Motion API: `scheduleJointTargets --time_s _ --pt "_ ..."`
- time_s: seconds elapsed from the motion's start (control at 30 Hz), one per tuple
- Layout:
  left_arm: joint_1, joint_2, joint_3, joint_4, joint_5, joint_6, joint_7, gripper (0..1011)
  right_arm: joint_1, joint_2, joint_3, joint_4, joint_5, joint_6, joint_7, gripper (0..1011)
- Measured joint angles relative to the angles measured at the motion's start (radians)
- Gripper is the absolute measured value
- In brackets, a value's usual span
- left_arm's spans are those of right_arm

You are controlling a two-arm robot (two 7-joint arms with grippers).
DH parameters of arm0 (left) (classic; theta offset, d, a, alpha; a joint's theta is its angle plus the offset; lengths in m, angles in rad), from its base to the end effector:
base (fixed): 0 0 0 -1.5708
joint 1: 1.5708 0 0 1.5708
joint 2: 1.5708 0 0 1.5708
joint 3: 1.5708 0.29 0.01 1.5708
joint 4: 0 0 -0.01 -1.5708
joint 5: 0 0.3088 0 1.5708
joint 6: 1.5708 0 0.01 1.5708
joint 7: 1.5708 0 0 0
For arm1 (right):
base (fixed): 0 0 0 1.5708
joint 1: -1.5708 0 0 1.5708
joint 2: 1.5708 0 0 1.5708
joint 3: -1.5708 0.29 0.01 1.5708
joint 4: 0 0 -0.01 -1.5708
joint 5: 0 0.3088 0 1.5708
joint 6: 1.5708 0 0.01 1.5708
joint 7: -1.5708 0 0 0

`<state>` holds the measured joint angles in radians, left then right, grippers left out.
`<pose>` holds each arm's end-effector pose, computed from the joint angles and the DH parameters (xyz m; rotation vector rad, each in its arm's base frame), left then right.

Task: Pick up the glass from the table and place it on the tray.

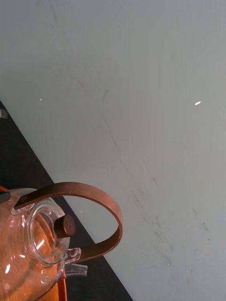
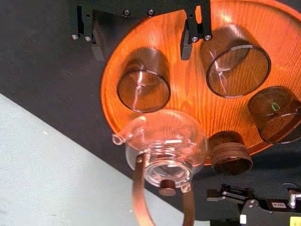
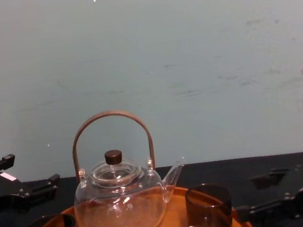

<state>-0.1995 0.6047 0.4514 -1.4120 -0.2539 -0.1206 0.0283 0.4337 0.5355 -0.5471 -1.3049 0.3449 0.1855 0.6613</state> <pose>0.3581 0.0827 -0.3023 0.3044 -0.2851 1.2479 0.4177 -0.0554 -0.2638 -0.4263 0.0437 -0.6120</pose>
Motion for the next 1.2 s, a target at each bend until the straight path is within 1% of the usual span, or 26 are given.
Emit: scheduleJointTargets --time_s 0.13,0.23,0.27,0.33,0.43,0.47,0.53,0.6,0.7,0.73,0.83,1.03,1.2 --pt "0.0 0.0 0.0 0.0 0.0 0.0 0.0 1001 -0.043 0.038 0.029 -0.048 0.023 -0.001 -0.021 1002" --pt "0.0 0.0 0.0 0.0 0.0 0.0 0.0 1001 -0.088 0.073 0.064 -0.095 0.049 -0.004 -0.045 1002" --pt "0.0 0.0 0.0 0.0 0.0 0.0 0.0 1001 -0.088 0.073 0.064 -0.095 0.049 -0.004 -0.045 1002" --pt "0.0 0.0 0.0 0.0 0.0 0.0 0.0 1001 -0.125 0.095 0.095 -0.131 0.069 -0.011 -0.071 1002" --pt "0.0 0.0 0.0 0.0 0.0 0.0 0.0 1001 -0.151 0.105 0.118 -0.152 0.079 -0.019 -0.092 1002" --pt "0.0 0.0 0.0 0.0 0.0 0.0 0.0 1001 -0.168 0.108 0.133 -0.165 0.086 -0.026 -0.11 1002" --pt "0.0 0.0 0.0 0.0 0.0 0.0 0.0 1001 -0.186 0.109 0.149 -0.177 0.091 -0.037 -0.131 1002" --pt "0.0 0.0 0.0 0.0 0.0 0.0 0.0 1002 -0.206 0.107 0.167 -0.189 0.091 -0.052 -0.157 1002" --pt "0.0 0.0 0.0 0.0 0.0 0.0 0.0 1001 -0.248 0.092 0.204 -0.205 0.085 -0.094 -0.219 1002" --pt "0.0 0.0 0.0 0.0 0.0 0.0 0.0 1001 -0.248 0.092 0.204 -0.205 0.085 -0.094 -0.219 1002" --pt "0.0 0.0 0.0 0.0 0.0 0.0 0.0 1001 -0.287 0.067 0.237 -0.217 0.073 -0.136 -0.275 1002" --pt "0.0 0.0 0.0 0.0 0.0 0.0 0.0 1001 -0.333 0.024 0.268 -0.222 0.035 -0.202 -0.354 1002" --pt "0.0 0.0 0.0 0.0 0.0 0.0 0.0 1001 -0.346 -0.001 0.278 -0.217 0.014 -0.221 -0.379 1002"
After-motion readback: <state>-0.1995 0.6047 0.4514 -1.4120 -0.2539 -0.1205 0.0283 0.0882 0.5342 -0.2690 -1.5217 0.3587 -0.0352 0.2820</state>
